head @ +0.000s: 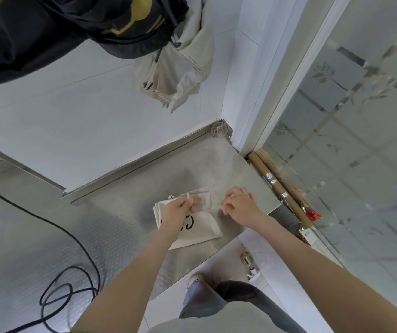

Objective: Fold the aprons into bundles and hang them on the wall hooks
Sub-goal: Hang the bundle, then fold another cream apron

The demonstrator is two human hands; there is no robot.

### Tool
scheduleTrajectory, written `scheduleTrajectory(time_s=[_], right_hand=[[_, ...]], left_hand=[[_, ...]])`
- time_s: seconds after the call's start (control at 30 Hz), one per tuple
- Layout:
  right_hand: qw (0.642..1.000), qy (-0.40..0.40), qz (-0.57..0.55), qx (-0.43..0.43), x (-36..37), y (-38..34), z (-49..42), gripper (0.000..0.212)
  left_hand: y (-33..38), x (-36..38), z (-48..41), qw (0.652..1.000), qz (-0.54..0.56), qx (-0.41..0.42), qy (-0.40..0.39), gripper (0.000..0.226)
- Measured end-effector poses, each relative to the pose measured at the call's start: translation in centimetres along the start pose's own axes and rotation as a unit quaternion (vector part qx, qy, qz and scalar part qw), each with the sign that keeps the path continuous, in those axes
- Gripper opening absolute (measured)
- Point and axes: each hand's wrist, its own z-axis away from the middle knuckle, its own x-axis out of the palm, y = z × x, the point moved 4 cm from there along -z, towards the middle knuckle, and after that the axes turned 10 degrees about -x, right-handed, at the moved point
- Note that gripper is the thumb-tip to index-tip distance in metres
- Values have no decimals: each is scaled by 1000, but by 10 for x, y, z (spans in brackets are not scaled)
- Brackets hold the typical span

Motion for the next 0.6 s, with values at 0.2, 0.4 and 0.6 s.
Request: scheduleTrajectory(time_s=[0.2, 0.4, 0.6], right_hand=[[893, 63, -443, -39, -4, -41, 4, 31], [887, 64, -454, -49, 10, -48, -2, 24], [923, 50, -373, -86, 16, -52, -6, 26]], left_hand=[[17, 10, 14, 998, -43, 43, -10, 23], [14, 12, 11, 994, -107, 25, -5, 33], [6, 21, 14, 994, -105, 3, -1, 34]])
